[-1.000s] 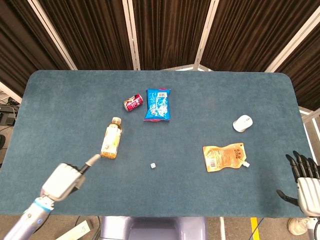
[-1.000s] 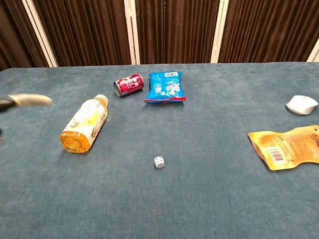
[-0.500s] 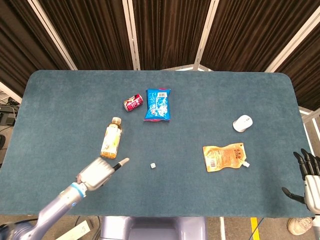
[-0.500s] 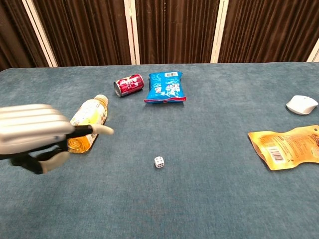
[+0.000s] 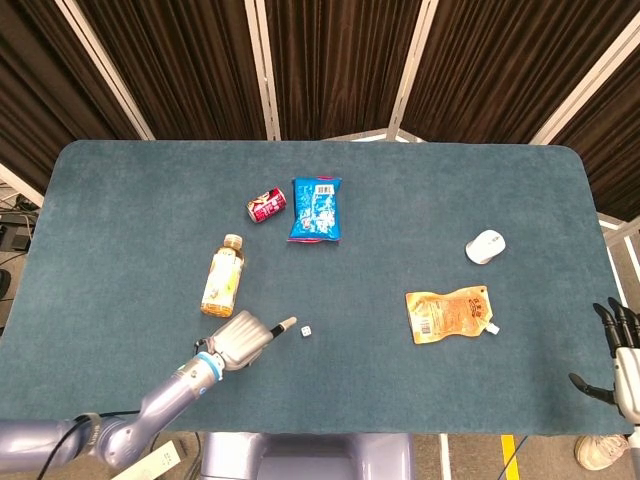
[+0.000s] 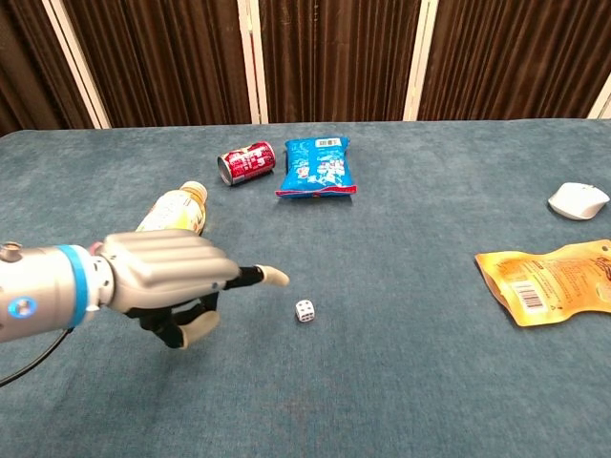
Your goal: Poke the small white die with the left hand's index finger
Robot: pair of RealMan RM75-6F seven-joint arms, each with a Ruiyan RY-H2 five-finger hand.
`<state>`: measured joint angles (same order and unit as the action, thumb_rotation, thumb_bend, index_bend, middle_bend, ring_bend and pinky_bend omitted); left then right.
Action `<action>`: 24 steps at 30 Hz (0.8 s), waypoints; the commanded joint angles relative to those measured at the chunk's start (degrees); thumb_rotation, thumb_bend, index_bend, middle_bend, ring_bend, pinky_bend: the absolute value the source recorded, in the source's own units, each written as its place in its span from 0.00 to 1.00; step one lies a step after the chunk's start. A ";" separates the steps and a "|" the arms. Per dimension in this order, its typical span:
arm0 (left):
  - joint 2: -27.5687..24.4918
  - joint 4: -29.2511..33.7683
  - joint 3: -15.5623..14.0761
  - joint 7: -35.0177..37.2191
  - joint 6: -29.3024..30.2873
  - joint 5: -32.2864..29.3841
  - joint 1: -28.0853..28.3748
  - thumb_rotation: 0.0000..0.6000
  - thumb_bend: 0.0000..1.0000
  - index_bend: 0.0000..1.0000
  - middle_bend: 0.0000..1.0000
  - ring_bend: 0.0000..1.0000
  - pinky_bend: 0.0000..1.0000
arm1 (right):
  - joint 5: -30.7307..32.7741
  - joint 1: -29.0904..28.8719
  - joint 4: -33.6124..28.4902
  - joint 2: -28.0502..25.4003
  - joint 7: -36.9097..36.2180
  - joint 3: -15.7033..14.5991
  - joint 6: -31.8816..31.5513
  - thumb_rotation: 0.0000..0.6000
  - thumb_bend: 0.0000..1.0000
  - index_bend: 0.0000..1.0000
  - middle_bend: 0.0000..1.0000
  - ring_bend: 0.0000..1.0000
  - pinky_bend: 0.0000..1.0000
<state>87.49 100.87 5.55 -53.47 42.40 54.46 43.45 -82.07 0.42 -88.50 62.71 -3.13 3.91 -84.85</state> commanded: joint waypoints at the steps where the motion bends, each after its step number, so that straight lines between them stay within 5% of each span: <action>1: 1.51 -1.01 -0.75 -0.68 0.19 -2.04 1.56 1.00 0.73 0.00 0.85 0.80 0.84 | 0.23 0.00 0.29 0.00 -0.34 0.07 0.15 1.00 0.01 0.06 0.00 0.00 0.00; 24: 3.46 0.35 -6.21 0.22 5.88 -6.07 7.20 1.00 0.73 0.00 0.85 0.80 0.84 | -0.17 0.01 0.42 0.13 -0.26 -0.08 -0.09 1.00 0.00 0.06 0.00 0.00 0.00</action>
<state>90.78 101.42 -0.40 -53.30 48.16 48.69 50.42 -82.21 0.43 -88.09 62.80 -3.40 3.86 -84.93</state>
